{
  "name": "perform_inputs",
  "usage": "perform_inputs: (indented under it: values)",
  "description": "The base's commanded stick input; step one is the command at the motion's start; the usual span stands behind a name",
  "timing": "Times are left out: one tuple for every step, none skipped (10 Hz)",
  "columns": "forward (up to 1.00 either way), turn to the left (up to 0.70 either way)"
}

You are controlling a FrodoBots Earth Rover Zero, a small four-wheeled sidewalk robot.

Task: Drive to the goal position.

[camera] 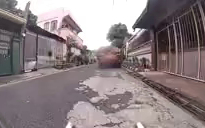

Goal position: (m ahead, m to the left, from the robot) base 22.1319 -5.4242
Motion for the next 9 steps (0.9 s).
perform_inputs:
  values:
    - [0.70, 0.01]
    - [0.70, 0.01]
    - [0.70, 0.01]
    - [0.70, 0.01]
    - [0.70, 0.14]
    - [0.70, 0.14]
    - [0.70, 0.14]
    - [0.70, 0.14]
    - [0.70, 0.14]
